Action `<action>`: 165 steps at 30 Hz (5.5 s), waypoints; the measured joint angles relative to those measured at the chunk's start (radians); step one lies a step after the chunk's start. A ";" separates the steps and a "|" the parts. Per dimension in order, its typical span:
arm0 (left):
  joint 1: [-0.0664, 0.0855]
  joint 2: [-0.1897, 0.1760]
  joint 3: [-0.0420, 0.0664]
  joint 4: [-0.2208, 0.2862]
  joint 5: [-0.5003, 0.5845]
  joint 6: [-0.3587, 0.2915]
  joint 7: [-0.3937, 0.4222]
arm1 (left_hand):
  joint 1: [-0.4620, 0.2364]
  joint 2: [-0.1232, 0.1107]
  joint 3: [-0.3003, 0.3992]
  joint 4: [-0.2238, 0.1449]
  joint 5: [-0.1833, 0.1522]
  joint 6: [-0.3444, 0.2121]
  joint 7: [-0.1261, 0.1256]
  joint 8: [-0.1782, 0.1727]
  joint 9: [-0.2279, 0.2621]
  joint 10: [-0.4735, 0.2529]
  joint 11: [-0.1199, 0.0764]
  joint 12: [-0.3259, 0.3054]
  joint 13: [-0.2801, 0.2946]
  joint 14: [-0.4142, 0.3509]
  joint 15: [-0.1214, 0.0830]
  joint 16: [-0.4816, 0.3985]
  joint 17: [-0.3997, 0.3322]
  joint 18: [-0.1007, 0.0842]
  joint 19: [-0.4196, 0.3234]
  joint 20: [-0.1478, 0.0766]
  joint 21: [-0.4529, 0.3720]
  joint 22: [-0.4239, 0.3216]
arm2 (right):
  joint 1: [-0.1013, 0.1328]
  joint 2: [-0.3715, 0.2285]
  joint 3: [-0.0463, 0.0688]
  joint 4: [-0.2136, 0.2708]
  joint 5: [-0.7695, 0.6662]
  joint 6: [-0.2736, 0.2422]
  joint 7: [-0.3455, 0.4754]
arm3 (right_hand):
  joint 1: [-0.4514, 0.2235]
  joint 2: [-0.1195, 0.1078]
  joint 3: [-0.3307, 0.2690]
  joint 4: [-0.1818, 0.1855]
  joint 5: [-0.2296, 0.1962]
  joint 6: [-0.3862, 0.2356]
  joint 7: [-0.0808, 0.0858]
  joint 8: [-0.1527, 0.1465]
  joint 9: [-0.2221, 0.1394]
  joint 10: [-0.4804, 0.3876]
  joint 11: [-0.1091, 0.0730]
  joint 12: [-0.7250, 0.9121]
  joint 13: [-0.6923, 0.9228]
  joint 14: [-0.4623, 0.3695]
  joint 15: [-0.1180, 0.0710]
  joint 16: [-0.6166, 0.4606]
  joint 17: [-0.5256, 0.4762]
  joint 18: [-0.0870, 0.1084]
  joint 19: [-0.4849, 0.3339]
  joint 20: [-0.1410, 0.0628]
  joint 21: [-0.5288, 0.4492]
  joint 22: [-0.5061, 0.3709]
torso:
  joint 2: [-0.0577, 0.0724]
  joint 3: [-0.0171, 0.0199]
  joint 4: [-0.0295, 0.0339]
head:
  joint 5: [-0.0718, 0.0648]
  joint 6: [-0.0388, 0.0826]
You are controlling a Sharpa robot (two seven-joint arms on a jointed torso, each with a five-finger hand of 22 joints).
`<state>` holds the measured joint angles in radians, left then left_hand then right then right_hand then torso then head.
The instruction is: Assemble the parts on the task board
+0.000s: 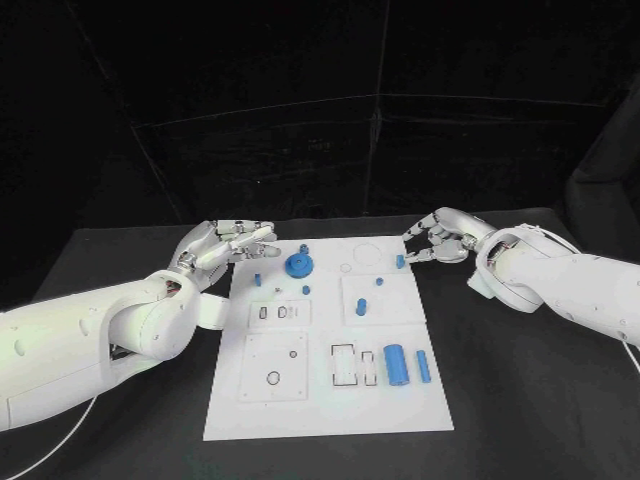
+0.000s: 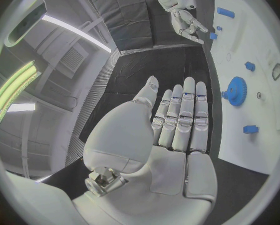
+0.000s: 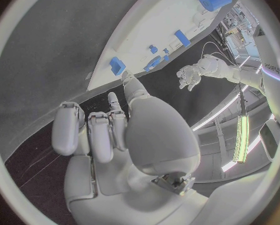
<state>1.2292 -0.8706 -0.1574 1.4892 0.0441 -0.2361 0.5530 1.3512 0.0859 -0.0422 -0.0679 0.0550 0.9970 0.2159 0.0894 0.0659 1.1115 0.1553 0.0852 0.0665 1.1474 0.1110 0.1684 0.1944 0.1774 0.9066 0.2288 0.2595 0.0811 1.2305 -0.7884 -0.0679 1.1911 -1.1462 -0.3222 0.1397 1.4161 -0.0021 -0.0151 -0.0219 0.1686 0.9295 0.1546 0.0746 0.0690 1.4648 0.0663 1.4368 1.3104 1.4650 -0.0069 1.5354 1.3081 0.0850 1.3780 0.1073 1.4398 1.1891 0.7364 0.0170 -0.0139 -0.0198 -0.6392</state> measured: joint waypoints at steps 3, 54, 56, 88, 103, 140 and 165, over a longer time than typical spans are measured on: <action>0.000 0.000 0.000 0.000 0.000 0.000 0.000 | 0.000 0.000 0.000 0.000 0.000 0.000 0.000 0.000 0.000 0.000 0.000 0.000 0.000 0.000 0.000 0.000 0.000 0.000 0.000 0.000 0.000 0.000 | -0.004 0.003 0.000 -0.003 -0.008 0.006 0.000 | 0.004 0.004 0.004 -0.004 0.000 0.004 -0.003 0.004 0.000 0.000 0.000 0.000 0.001 0.000 0.000 0.000 0.000 0.000 -0.004 -0.004 0.000 0.000 | 0.000 0.0000 0.0001 | 0.000 0.000; -0.001 0.001 0.000 -0.009 0.000 0.001 -0.001 | 0.000 0.000 0.000 -0.006 0.000 0.000 0.000 0.000 0.000 0.000 0.000 0.000 0.000 0.000 0.000 -0.003 0.000 0.000 0.003 -0.003 0.000 -0.001 | -0.026 0.056 0.001 -0.046 -0.055 0.041 -0.029 | -0.018 0.072 0.145 -0.062 -0.070 0.160 -0.023 0.019 -0.004 0.003 -0.026 0.004 0.000 0.000 -0.022 0.000 -0.001 0.000 0.004 -0.026 0.000 0.004 | -0.001 0.0000 -0.0016 | -0.005 -0.008; -0.001 0.001 0.000 -0.009 0.000 0.001 -0.001 | 0.000 0.000 0.000 -0.006 0.000 0.000 0.000 0.000 0.000 0.000 0.000 0.000 0.000 0.000 0.000 -0.003 0.000 0.000 0.003 -0.003 0.000 -0.001 | -0.026 0.055 0.000 -0.043 -0.055 0.034 -0.028 | -0.021 0.074 0.152 -0.063 -0.074 0.161 -0.022 0.019 -0.004 0.000 -0.029 0.004 -0.001 0.002 -0.024 0.000 -0.001 0.000 0.005 -0.027 0.000 0.007 | -0.001 0.0000 -0.0019 | -0.005 -0.008; 0.004 0.001 0.000 -0.027 0.006 0.000 -0.001 | 0.000 0.000 0.000 -0.006 0.000 0.000 0.000 0.000 0.000 0.000 0.000 -0.004 0.000 0.000 0.000 -0.003 0.001 0.000 0.003 -0.003 0.000 -0.002 | 0.001 0.195 0.003 0.219 -0.078 -0.080 -0.298 | -0.065 0.085 0.166 -0.071 -0.050 0.161 -0.022 0.010 -0.004 0.004 -0.032 0.008 -0.002 -0.002 -0.027 0.000 -0.001 0.000 0.012 -0.034 0.000 0.010 | -0.026 -0.0166 0.0070 | 0.043 -0.028; 0.008 0.010 0.000 -0.042 0.011 -0.001 -0.001 | -0.005 0.005 0.000 -0.005 0.000 0.000 0.000 0.000 0.000 0.000 0.000 -0.004 0.000 0.004 -0.004 -0.003 0.002 0.000 0.007 0.000 0.000 -0.002 | -0.048 0.301 0.001 0.193 -0.185 0.000 -0.373 | -0.082 0.079 0.178 -0.082 -0.023 0.161 -0.022 0.000 -0.003 0.004 -0.032 0.007 -0.002 -0.002 -0.027 0.000 -0.001 0.000 0.012 -0.034 -0.004 0.008 | -0.028 -0.0181 0.0058 | 0.087 -0.054; 0.009 0.018 0.000 -0.050 0.013 -0.001 -0.001 | -0.005 0.005 0.000 -0.005 0.000 0.000 0.000 0.000 0.000 0.000 0.000 -0.004 0.000 0.004 -0.004 -0.003 0.002 0.000 0.007 0.000 0.000 -0.002 | -0.095 0.361 0.003 0.163 -0.315 0.030 -0.411 | -0.106 0.055 0.204 -0.065 -0.018 0.164 -0.019 -0.003 -0.003 0.004 -0.032 0.000 -0.002 -0.002 -0.027 0.000 0.000 0.000 0.012 -0.034 -0.004 0.005 | -0.028 -0.0165 0.0063 | 0.091 -0.065; 0.009 0.019 0.000 -0.051 0.014 -0.001 -0.002 | -0.005 0.005 0.000 -0.005 0.000 0.000 0.000 0.000 0.000 0.000 0.000 -0.004 0.000 0.003 -0.004 -0.004 0.002 0.000 0.007 0.000 0.000 -0.002 | -0.106 0.362 0.006 0.164 -0.336 0.023 -0.410 | -0.117 0.040 0.215 -0.076 -0.018 0.164 -0.022 -0.015 -0.005 0.004 -0.032 -0.014 -0.002 -0.002 -0.027 -0.005 0.000 0.000 0.012 -0.034 -0.008 -0.001 | -0.028 -0.0171 0.0063 | 0.096 -0.072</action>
<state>1.2378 -0.8520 -0.1571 1.4382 0.0580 -0.2373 0.5510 1.3462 0.0909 -0.0422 -0.0733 0.0550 0.9969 0.2159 0.0895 0.0659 1.1114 0.1554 0.0814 0.0666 1.1509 0.1075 0.1648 0.1962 0.1774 0.9134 0.2290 0.2591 0.0790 1.1241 -0.4266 -0.0622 1.3548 -1.4823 -0.2991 -0.2703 1.2989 0.0381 0.2000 -0.0981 0.1502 1.0933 0.1324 0.0598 0.0640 1.4684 0.0340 1.4228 1.3080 1.4632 -0.0340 1.5304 1.3076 0.0851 1.3902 0.0732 1.4320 1.1879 0.7084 -0.0001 -0.0076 0.0767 -0.7112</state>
